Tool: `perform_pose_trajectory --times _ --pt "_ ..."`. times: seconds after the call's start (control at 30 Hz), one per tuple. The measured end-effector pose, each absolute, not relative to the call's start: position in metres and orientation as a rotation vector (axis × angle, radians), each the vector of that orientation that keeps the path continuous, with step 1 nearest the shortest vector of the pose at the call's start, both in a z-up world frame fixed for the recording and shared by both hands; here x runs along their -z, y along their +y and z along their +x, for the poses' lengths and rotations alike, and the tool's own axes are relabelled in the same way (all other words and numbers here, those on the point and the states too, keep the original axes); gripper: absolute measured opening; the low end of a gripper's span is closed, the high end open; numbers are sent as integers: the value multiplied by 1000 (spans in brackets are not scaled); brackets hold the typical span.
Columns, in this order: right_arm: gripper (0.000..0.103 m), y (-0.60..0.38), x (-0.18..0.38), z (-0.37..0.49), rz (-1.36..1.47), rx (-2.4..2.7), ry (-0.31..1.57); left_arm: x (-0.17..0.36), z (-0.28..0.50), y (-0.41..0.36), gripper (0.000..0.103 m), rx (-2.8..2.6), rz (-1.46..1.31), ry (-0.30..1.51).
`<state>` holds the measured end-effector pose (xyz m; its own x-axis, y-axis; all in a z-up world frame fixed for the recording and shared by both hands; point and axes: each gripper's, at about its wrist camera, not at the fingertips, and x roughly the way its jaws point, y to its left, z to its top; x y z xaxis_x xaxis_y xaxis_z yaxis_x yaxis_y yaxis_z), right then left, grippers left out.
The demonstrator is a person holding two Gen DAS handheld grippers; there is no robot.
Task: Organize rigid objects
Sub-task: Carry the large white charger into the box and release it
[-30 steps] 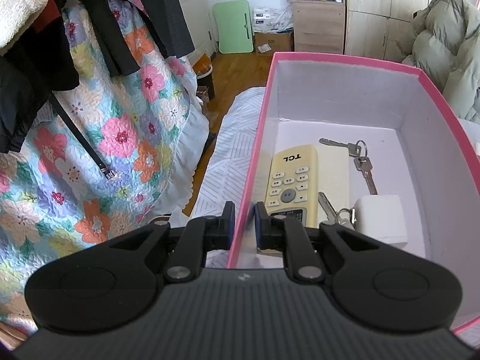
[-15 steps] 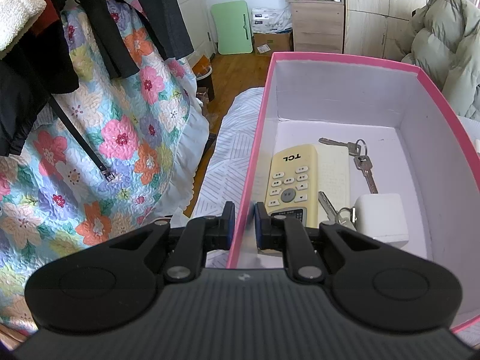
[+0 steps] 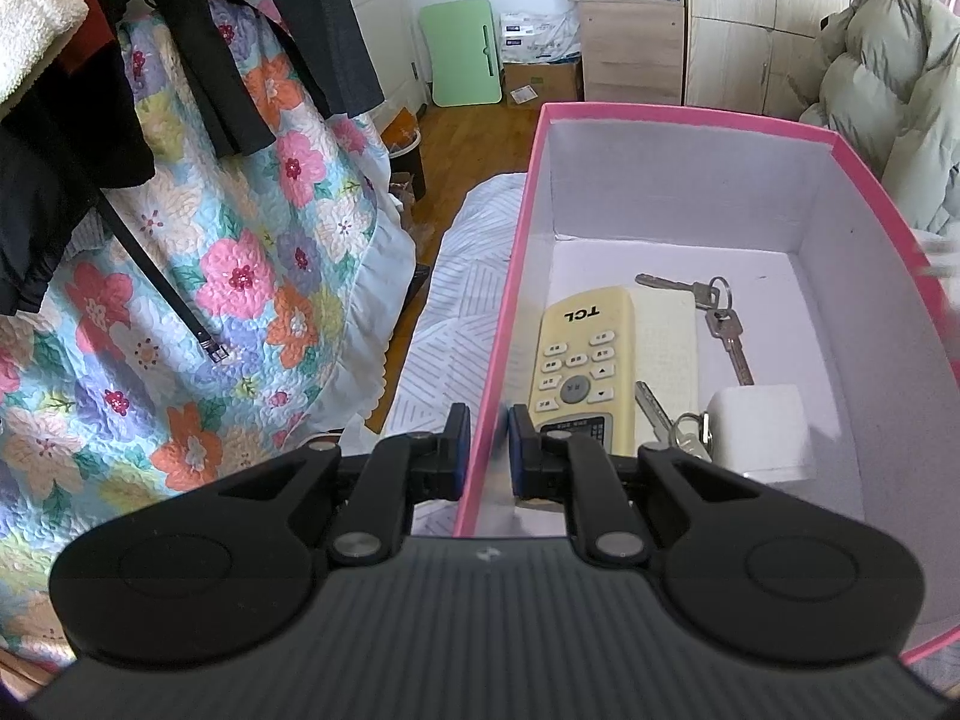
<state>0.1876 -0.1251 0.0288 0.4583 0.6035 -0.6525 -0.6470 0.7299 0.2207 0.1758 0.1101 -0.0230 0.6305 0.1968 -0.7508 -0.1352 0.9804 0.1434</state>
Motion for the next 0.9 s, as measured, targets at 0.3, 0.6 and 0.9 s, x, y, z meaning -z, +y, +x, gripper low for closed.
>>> perform_pose_trajectory --times 0.3,0.6,0.9 --pt "57 -57 15 228 -415 -693 827 21 178 112 11 -178 72 874" --pt "62 -73 8 232 -371 -609 718 22 175 112 11 -164 75 870" --pt "62 -186 -11 230 -108 -449 664 22 174 111 11 -161 68 865"
